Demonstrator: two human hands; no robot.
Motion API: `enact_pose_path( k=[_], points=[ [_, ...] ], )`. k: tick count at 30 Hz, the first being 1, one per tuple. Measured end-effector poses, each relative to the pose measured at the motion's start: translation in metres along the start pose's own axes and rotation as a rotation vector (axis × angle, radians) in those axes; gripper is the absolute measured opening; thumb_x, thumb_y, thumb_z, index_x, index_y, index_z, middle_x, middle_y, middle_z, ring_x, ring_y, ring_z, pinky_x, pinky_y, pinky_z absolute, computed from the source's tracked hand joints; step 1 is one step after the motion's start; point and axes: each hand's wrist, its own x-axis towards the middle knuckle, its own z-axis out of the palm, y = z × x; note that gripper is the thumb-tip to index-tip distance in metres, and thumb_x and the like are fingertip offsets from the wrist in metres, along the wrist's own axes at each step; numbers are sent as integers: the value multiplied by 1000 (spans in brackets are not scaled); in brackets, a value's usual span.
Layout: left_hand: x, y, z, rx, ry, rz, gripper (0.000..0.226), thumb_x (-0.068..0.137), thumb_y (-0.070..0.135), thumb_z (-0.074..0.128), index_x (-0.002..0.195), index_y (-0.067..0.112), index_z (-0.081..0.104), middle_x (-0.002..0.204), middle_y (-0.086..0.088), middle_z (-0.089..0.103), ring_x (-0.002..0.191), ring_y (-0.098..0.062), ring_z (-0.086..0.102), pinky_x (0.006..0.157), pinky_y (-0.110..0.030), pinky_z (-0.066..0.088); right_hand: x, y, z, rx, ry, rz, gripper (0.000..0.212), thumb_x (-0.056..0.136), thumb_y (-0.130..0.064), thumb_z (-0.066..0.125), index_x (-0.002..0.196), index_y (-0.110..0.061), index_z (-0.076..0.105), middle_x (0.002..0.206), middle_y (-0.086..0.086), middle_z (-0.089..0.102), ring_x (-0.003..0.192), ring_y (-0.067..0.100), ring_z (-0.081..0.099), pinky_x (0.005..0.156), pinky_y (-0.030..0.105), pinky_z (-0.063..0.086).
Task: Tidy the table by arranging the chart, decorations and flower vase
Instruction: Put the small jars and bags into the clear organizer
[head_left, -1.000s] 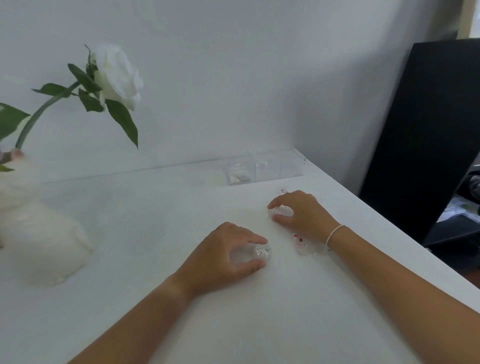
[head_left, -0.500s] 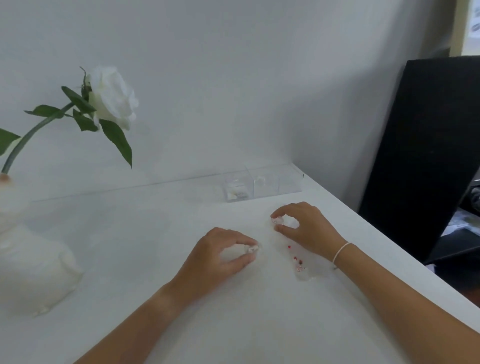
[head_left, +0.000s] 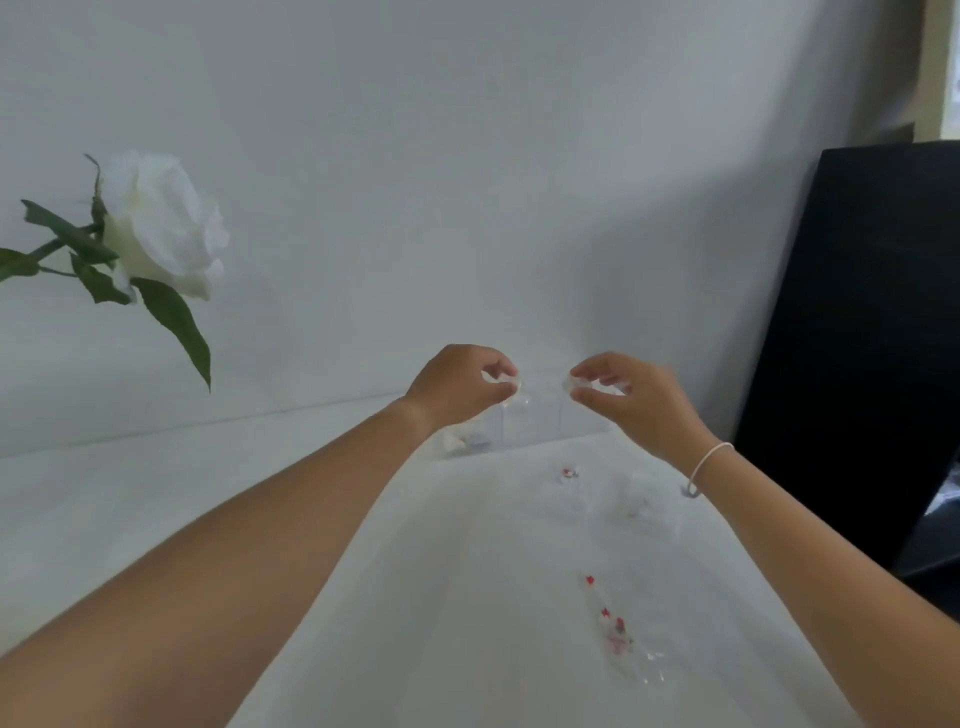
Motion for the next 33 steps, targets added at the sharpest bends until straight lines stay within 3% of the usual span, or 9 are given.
enact_pose_path(
  k=[2,6,9,12,18,22,27,30,33],
  points=[
    [19,-3,4,88,-81,-7,19,80,28,63,95,18,69,101,-1,69,94,-15,61,85,-28,47,8,3,-1,43,30,10,6,78,-28,69,83,-29,65,80,-19,63,79,-3,55,66,-5,36],
    [44,-7,12,224,-239,-49,17,79,29,64,93,19,69,92,6,62,90,-12,56,79,-25,43,13,16,3,71,35,33,7,79,-29,69,83,-30,64,82,-18,63,82,4,57,68,4,40],
    [54,-9,16,271,-362,-89,17,78,28,65,91,18,69,87,8,61,92,-14,59,76,-25,42,13,23,7,32,-10,28,8,79,-27,68,84,-30,63,83,-18,63,83,4,56,67,0,39],
    [59,-8,17,304,-426,-102,17,78,27,67,91,17,70,94,5,67,98,-16,60,76,-25,43,14,26,10,47,-35,30,9,79,-25,68,83,-31,63,82,-20,61,81,-1,54,66,-6,35],
    [62,-1,17,366,-458,-129,27,74,32,70,95,14,68,108,2,66,102,-17,57,54,-22,36,12,26,17,31,-80,39,10,79,-25,68,88,-26,65,88,-12,64,89,11,56,67,1,37],
    [61,0,20,382,-472,-130,32,74,33,71,97,13,67,110,0,65,105,-19,56,75,-29,45,11,25,17,25,-90,48,10,80,-27,67,88,-29,64,86,-17,62,89,10,55,69,7,36],
    [60,3,15,384,-473,-137,29,75,34,70,97,14,66,106,3,63,102,-17,55,52,-22,32,10,25,18,46,-87,57,10,78,-28,68,85,-33,63,85,-20,62,88,8,55,68,8,38],
    [58,1,9,293,-438,-111,22,78,30,67,94,14,67,94,5,61,92,-13,54,54,-21,35,10,25,18,38,-86,54,12,78,-28,68,83,-36,62,85,-21,62,89,8,55,70,10,36],
    [50,-6,0,139,-327,-96,21,80,30,65,97,18,68,99,4,64,90,-11,56,59,-18,37,11,23,19,38,-85,45,12,79,-29,68,82,-37,60,85,-22,61,89,5,55,71,9,35]
  ],
)
